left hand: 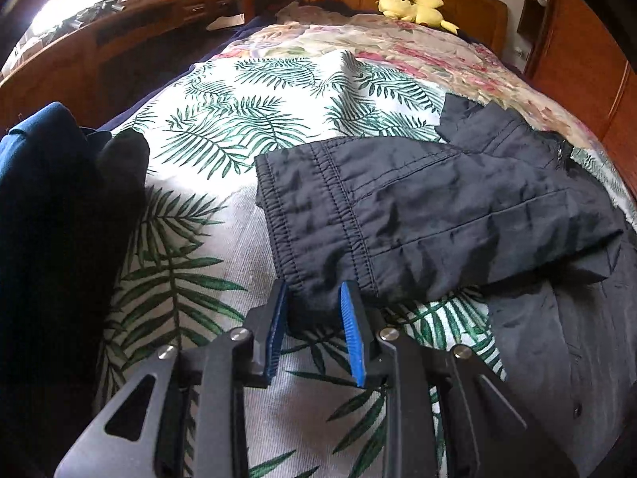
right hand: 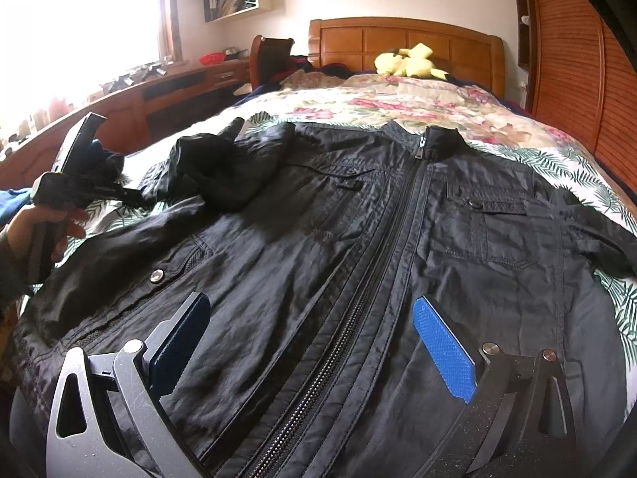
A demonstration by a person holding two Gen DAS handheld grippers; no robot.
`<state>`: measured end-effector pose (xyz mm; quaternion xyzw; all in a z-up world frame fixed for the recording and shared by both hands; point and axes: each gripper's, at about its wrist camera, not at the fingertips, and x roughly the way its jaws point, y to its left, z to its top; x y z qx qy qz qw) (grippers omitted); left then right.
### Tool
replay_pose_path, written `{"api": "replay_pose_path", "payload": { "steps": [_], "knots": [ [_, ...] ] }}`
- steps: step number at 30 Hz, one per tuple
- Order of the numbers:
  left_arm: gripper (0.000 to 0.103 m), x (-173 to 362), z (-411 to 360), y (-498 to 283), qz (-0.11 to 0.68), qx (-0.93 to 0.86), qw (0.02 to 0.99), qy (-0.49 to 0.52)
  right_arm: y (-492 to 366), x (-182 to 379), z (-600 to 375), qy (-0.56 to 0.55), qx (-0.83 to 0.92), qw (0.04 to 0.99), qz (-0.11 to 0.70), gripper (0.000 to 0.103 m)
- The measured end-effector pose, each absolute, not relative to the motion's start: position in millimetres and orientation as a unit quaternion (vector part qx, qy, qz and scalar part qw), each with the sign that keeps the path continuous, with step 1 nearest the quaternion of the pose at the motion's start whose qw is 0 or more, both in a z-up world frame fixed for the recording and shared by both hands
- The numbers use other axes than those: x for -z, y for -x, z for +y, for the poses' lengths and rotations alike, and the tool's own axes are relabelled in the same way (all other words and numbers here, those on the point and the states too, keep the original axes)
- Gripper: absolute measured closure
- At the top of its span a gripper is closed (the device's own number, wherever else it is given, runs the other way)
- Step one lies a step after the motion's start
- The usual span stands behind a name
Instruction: Fold large clothes
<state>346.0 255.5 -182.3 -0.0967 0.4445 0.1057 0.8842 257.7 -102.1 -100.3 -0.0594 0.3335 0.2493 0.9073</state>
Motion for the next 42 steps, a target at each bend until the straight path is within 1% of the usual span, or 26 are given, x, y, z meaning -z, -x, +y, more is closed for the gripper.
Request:
{"api": "replay_pose_path", "payload": {
  "steps": [7, 8, 9, 12, 19, 26, 30, 36, 42],
  "knots": [
    [0.079, 185, 244, -350, 0.449, -0.127, 0.883, 0.058, -258, 101, -103, 0.060, -0.251, 0.907, 0.332, 0.000],
    [0.091, 184, 242, -351, 0.450, -0.123, 0.883, 0.057, -258, 101, -103, 0.059, -0.251, 0.908, 0.332, 0.000],
    [0.095, 183, 241, -352, 0.451, -0.118, 0.883, 0.059, -258, 101, -103, 0.059, -0.251, 0.908, 0.332, 0.000],
    [0.100, 174, 235, -352, 0.446, -0.120, 0.885, 0.052, -258, 101, -103, 0.059, -0.251, 0.908, 0.331, 0.000],
    [0.101, 102, 196, -345, 0.377, -0.107, 0.920, 0.029, -252, 94, -109, 0.058, -0.255, 0.909, 0.324, 0.000],
    [0.101, 17, 122, -322, 0.303, -0.055, 0.951, -0.003, -245, 77, -127, 0.053, -0.244, 0.920, 0.304, 0.000],
    [0.101, -16, 78, -307, 0.285, -0.020, 0.958, -0.019, -245, 63, -140, 0.042, -0.234, 0.927, 0.288, 0.000],
    [0.101, -37, 19, -279, 0.270, 0.018, 0.961, -0.056, -237, 41, -169, 0.014, -0.215, 0.940, 0.266, 0.000],
    [0.100, -18, -9, -247, 0.272, 0.021, 0.960, -0.064, -227, 34, -187, 0.014, -0.199, 0.945, 0.260, 0.000]
  ]
}}
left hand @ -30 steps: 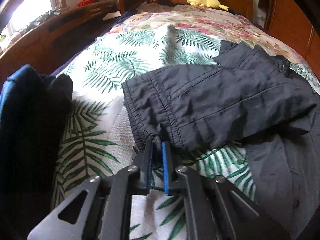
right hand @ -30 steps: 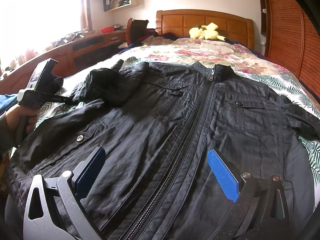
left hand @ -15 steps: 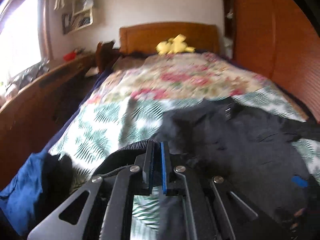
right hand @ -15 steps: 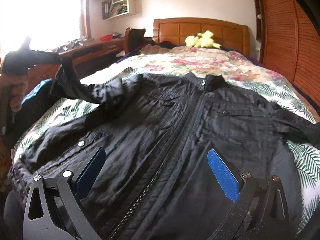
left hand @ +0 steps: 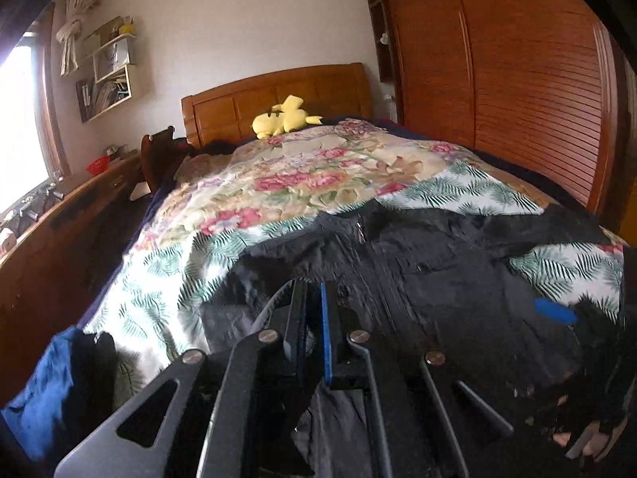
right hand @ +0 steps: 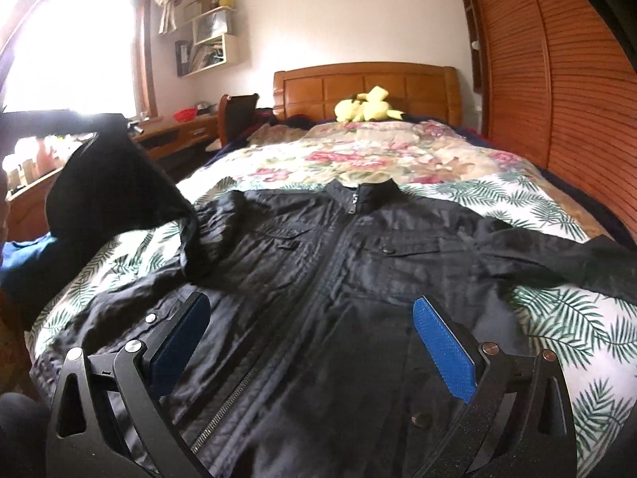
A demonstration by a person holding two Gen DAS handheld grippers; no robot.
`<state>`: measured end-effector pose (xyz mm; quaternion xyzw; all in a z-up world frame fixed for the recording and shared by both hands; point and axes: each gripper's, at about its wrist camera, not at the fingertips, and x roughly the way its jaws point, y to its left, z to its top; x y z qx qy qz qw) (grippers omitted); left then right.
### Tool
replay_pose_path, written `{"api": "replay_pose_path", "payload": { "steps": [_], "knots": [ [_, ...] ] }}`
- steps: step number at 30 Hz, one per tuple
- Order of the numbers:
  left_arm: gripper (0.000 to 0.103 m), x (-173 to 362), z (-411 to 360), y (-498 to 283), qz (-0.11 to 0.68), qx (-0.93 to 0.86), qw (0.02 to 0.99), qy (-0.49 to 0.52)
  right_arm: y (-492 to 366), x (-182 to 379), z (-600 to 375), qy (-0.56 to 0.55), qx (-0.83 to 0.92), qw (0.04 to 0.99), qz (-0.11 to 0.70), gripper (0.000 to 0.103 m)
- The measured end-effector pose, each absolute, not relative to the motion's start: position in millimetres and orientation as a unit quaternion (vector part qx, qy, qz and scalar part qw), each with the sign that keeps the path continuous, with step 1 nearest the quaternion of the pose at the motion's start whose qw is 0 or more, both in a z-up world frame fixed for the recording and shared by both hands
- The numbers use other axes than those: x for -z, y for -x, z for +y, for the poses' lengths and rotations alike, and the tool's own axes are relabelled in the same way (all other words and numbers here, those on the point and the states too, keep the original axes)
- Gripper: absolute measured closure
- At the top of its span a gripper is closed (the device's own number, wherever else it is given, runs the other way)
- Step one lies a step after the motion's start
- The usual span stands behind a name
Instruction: Fold large clothes
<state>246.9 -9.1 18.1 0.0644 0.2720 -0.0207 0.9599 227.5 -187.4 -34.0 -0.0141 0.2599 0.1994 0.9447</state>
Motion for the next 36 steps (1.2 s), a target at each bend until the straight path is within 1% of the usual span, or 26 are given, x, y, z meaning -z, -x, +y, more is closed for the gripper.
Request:
{"api": "replay_pose_path", "payload": {
  "steps": [8, 11, 14, 17, 24, 30, 36],
  "knots": [
    [0.097, 24, -11, -210, 0.310, 0.060, 0.947, -0.063, -216, 31, -186, 0.026, -0.194, 0.945, 0.262, 0.000],
    [0.094, 36, -7, -195, 0.305, 0.055, 0.949, -0.060, -219, 32, -179, 0.032, -0.199, 0.943, 0.265, 0.000],
    [0.092, 45, 6, -182, 0.301, 0.058, 0.951, -0.032, -222, 38, -170, 0.034, -0.212, 0.938, 0.271, 0.000],
    [0.091, 54, 24, -171, 0.291, 0.040, 0.956, -0.005, -224, 47, -158, 0.037, -0.228, 0.930, 0.284, 0.000],
    [0.091, 70, 63, -154, 0.282, 0.004, 0.959, 0.015, -212, 61, -121, 0.046, -0.304, 0.902, 0.303, 0.000],
    [0.091, 76, 91, -141, 0.277, -0.015, 0.960, 0.025, -196, 73, -71, 0.075, -0.378, 0.866, 0.318, 0.003],
    [0.091, 81, 108, -133, 0.280, -0.034, 0.959, 0.030, -189, 84, -27, 0.119, -0.414, 0.842, 0.326, 0.006]
  ]
}}
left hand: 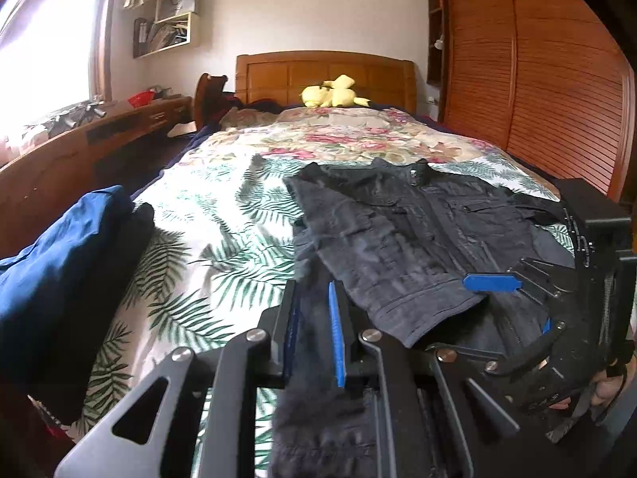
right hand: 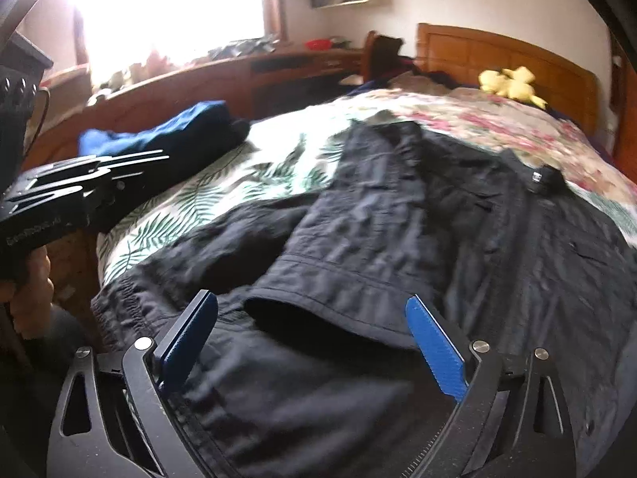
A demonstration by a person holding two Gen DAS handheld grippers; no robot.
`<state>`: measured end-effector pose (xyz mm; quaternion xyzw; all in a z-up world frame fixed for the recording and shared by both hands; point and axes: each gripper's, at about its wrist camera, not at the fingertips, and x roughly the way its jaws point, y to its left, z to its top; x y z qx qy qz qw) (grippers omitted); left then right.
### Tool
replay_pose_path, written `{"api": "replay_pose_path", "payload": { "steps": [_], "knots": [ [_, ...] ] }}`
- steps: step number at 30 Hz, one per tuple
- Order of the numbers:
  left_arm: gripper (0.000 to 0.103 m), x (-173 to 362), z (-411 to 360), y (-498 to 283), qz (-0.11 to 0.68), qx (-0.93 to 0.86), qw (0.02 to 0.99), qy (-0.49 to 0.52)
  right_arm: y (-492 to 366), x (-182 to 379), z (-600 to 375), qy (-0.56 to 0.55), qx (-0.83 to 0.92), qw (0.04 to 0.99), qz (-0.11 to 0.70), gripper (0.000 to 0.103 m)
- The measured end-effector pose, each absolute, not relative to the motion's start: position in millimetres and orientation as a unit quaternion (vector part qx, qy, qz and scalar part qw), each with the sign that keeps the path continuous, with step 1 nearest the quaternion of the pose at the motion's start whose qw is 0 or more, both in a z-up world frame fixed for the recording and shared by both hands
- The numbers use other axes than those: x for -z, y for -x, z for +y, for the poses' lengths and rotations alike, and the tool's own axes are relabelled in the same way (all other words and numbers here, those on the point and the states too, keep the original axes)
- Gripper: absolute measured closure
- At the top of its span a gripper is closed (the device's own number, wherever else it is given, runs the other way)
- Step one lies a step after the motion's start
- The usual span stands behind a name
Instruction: Fold large clothes
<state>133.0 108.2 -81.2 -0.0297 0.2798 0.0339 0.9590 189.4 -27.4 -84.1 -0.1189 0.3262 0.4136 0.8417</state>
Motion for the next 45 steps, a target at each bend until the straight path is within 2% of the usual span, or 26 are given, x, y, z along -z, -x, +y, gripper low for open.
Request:
{"api": "replay_pose_path", "payload": {
  "steps": [6, 10, 12, 14, 15, 17, 18, 20, 23, 37, 45],
  "knots": [
    [0.091, 85, 123, -130, 0.282, -0.050, 0.957, 0.036, -193, 102, 4, 0.146, -0.436, 0.816, 0.350, 0.009],
    [0.091, 88, 126, -130, 0.286, -0.052, 0.956, 0.037, -200, 120, 12, 0.159, -0.426, 0.807, 0.375, 0.016],
    [0.091, 88, 125, -131, 0.285, -0.052, 0.957, 0.035, -202, 119, 9, 0.154, -0.422, 0.810, 0.376, 0.024],
    [0.091, 87, 124, -130, 0.283, -0.051, 0.957, 0.033, -204, 120, 6, 0.151, -0.412, 0.816, 0.377, 0.038],
    [0.091, 87, 124, -130, 0.282, -0.050, 0.957, 0.033, -205, 120, 5, 0.148, -0.411, 0.816, 0.378, 0.041],
    [0.091, 87, 122, -130, 0.281, -0.049, 0.958, 0.031, -204, 118, 3, 0.149, -0.407, 0.820, 0.375, 0.064],
    [0.091, 87, 122, -131, 0.280, -0.049, 0.958, 0.031, -202, 117, 1, 0.150, -0.405, 0.822, 0.370, 0.067],
    [0.091, 88, 119, -131, 0.281, -0.048, 0.958, 0.030, -200, 114, -1, 0.146, -0.404, 0.827, 0.363, 0.087],
    [0.091, 88, 116, -133, 0.281, -0.044, 0.958, 0.029, -198, 105, -12, 0.136, -0.396, 0.840, 0.345, 0.098],
    [0.091, 86, 104, -133, 0.272, -0.031, 0.962, 0.012, -190, 16, -113, -0.002, -0.368, 0.898, 0.241, 0.100],
    [0.091, 85, 97, -134, 0.269, -0.025, 0.963, 0.007, -183, 0, -154, -0.027, -0.343, 0.912, 0.224, 0.100]
  ]
}}
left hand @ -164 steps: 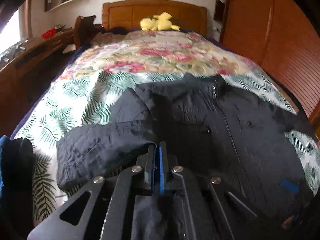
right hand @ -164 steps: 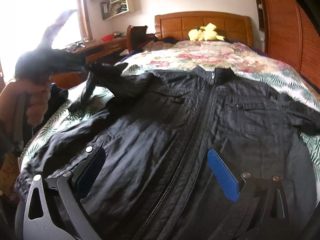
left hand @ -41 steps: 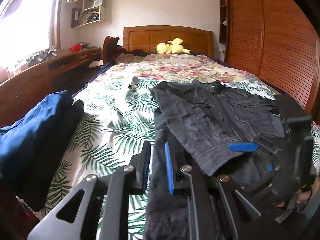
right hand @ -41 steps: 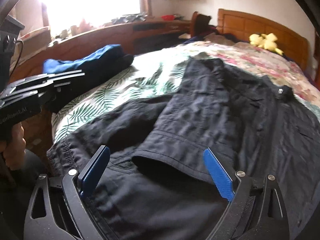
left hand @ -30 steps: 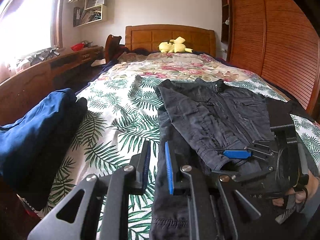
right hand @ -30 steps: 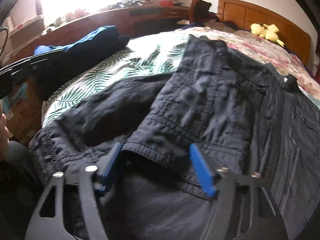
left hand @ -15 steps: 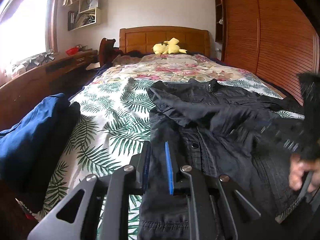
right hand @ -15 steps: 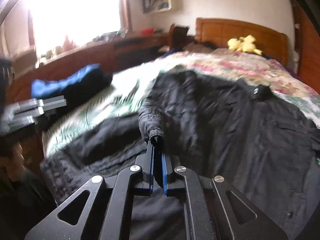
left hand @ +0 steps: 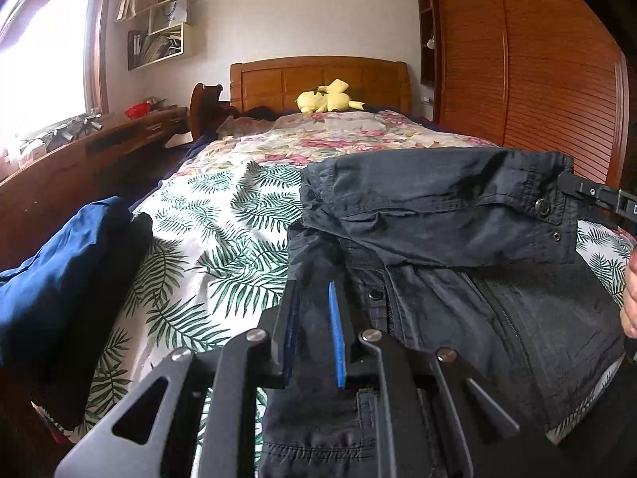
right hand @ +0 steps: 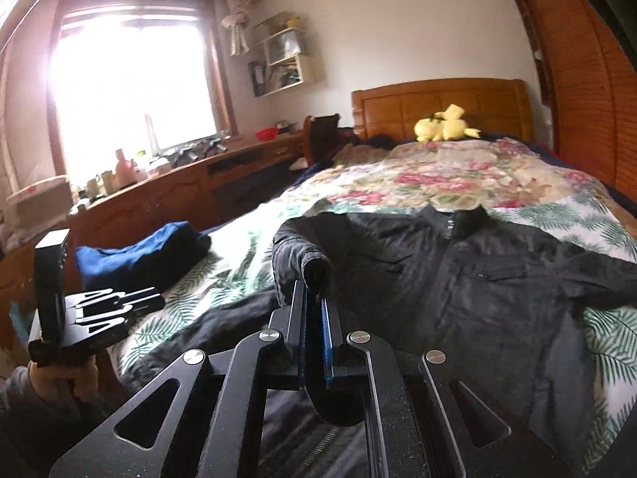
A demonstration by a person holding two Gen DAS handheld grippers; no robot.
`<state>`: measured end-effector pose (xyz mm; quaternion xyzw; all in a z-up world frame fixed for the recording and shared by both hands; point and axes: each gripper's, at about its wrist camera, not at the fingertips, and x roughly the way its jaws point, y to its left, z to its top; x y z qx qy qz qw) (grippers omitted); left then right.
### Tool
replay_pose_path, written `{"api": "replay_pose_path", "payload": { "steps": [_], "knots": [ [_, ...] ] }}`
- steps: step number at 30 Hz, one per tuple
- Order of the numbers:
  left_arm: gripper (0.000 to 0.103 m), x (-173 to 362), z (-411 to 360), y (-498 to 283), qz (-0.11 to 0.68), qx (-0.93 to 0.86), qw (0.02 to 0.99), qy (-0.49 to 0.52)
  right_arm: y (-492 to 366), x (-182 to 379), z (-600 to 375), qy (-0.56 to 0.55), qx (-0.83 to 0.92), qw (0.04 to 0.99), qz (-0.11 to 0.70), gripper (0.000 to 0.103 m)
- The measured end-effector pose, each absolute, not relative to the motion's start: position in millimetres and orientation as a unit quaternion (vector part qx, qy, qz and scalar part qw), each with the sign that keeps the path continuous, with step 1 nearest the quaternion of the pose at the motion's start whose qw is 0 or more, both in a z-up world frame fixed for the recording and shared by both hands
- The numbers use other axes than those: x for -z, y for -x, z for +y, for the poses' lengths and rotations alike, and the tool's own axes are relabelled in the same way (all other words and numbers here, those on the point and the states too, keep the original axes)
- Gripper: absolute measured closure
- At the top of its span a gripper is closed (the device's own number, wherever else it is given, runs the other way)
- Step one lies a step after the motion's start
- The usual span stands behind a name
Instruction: Fold large clothes
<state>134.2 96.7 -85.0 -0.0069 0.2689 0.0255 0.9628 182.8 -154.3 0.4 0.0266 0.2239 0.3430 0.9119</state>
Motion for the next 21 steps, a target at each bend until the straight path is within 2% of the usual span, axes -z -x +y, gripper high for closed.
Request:
{"api": "replay_pose_path", "payload": {
  "steps": [18, 21],
  "knots": [
    [0.091, 84, 77, -135, 0.262, -0.012, 0.965, -0.017, -212, 39, -245, -0.026, -0.167, 0.941, 0.293, 0.099],
    [0.091, 82, 71, -135, 0.260, -0.009, 0.965, -0.023, -218, 47, -248, -0.021, -0.152, 0.939, 0.307, 0.095]
  ]
}}
